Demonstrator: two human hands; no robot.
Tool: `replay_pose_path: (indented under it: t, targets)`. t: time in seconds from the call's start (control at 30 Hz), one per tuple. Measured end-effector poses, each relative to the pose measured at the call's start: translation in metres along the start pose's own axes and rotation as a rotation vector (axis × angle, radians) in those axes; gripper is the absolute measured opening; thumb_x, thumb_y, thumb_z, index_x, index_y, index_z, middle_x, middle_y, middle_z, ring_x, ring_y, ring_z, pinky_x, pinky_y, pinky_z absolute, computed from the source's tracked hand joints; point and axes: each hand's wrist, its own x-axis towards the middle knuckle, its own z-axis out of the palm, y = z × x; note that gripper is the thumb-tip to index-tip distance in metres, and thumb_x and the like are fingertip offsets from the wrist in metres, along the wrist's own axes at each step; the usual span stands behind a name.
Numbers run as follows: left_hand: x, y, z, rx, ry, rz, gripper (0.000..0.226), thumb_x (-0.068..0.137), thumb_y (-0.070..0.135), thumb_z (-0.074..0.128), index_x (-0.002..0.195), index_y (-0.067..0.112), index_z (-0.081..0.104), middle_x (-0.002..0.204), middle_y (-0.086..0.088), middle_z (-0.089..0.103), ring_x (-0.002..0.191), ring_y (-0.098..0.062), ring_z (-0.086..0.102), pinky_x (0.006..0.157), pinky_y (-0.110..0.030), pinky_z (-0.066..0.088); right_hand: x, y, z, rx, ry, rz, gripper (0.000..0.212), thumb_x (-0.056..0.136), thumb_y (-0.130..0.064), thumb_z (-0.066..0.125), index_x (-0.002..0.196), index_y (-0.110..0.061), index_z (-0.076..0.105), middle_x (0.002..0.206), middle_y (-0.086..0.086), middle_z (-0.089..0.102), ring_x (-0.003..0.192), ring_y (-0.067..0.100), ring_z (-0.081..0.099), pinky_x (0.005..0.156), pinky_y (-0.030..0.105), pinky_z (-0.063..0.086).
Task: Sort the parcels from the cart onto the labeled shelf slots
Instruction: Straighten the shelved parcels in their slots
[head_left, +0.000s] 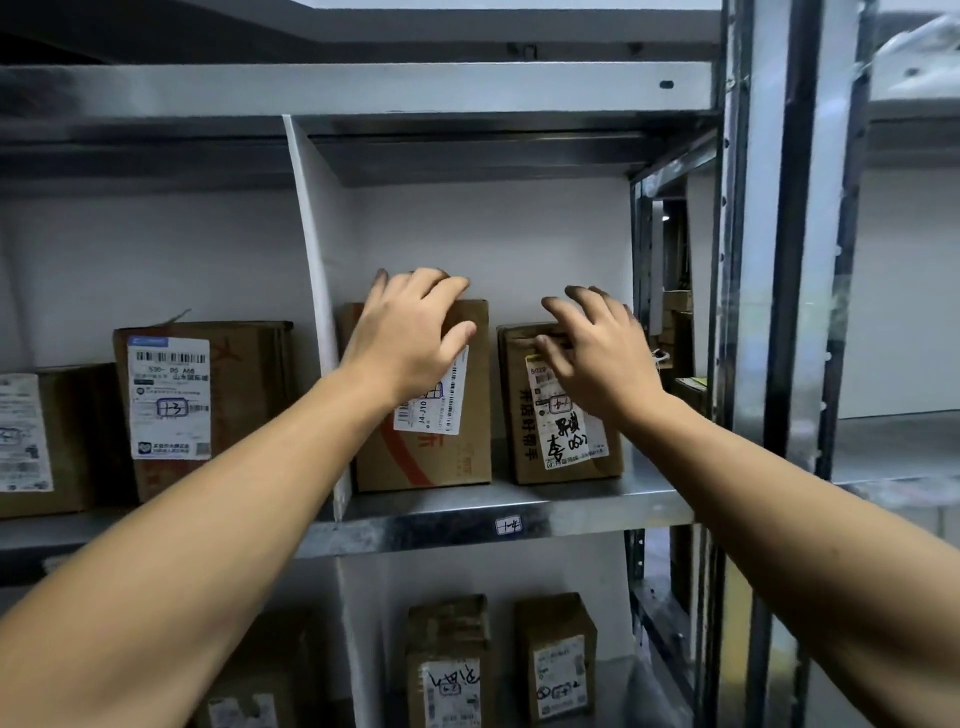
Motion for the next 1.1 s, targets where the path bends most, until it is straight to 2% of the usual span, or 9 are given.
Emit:
replay_pose_path:
  t: [0.13,0.23,0.5,0.63,0.8,0.9,1.1]
  targets:
    - [0.006,0.023,0.005,-0.095,0.005,0.109,0.049,0.095,0.037,0.054,0.140,0.017,0.048,0.137,-0.004,0.051,0.128,-0.024,0.042,0.114,-0.049,0.027,-0.002,0.016,-0.006,0.089,-0.069,0.088,0.050,0.099,-0.039,0.054,0.144,-0.020,0.047,0.152,0.015,0.040,0.140,0.035,0.034,0.114,0.047,0.031]
    - [0.010,0.037,0.012,-0.130,0.013,0.155,0.050,0.095,0.035,0.056,0.140,0.016,0.048,0.137,-0.005,0.051,0.128,-0.024,0.042,0.112,-0.042,0.031,-0.007,0.022,-0.003,0.179,-0.126,0.118,0.049,0.098,-0.036,0.057,0.144,-0.021,0.048,0.152,0.013,0.039,0.138,0.036,0.037,0.114,0.046,0.033]
    - [0.016,0.063,0.030,-0.233,-0.022,0.182,0.051,0.094,0.033,0.058,0.141,0.016,0.048,0.139,-0.006,0.048,0.130,-0.024,0.040,0.112,-0.037,0.033,-0.017,0.029,-0.002,0.348,-0.038,0.125,0.045,0.094,-0.022,0.066,0.138,-0.014,0.056,0.129,0.010,0.055,0.114,0.026,0.056,0.098,0.034,0.045]
    - [0.023,0.072,0.040,-0.277,-0.079,0.121,0.053,0.095,0.035,0.056,0.144,0.020,0.043,0.145,-0.003,0.042,0.133,-0.022,0.037,0.112,-0.034,0.030,-0.019,0.041,-0.010,0.332,-0.050,0.107,0.046,0.094,-0.023,0.067,0.138,-0.014,0.057,0.130,0.009,0.055,0.115,0.025,0.055,0.096,0.024,0.038]
    - [0.026,0.082,0.058,-0.316,-0.192,0.032,0.054,0.095,0.036,0.055,0.145,0.023,0.040,0.147,-0.005,0.040,0.133,-0.027,0.039,0.113,-0.043,0.033,-0.024,0.054,-0.016,0.346,-0.041,0.140,0.046,0.095,-0.026,0.065,0.140,-0.018,0.056,0.134,0.009,0.054,0.120,0.023,0.053,0.102,0.026,0.039]
    - [0.024,0.079,0.068,-0.363,-0.177,-0.029,0.052,0.094,0.033,0.057,0.143,0.024,0.043,0.142,-0.003,0.045,0.129,-0.026,0.044,0.110,-0.044,0.038,-0.024,0.057,-0.014,0.353,-0.076,0.183,0.049,0.097,-0.026,0.063,0.144,-0.024,0.051,0.144,0.010,0.048,0.130,0.025,0.047,0.110,0.031,0.036]
    - [0.019,0.080,0.077,-0.416,-0.117,-0.072,0.050,0.093,0.029,0.062,0.140,0.021,0.048,0.139,-0.003,0.048,0.126,-0.026,0.046,0.109,-0.041,0.039,-0.023,0.057,-0.012,0.408,-0.060,0.239,0.045,0.098,-0.023,0.061,0.142,-0.020,0.053,0.133,0.010,0.056,0.121,0.023,0.054,0.099,0.023,0.038]
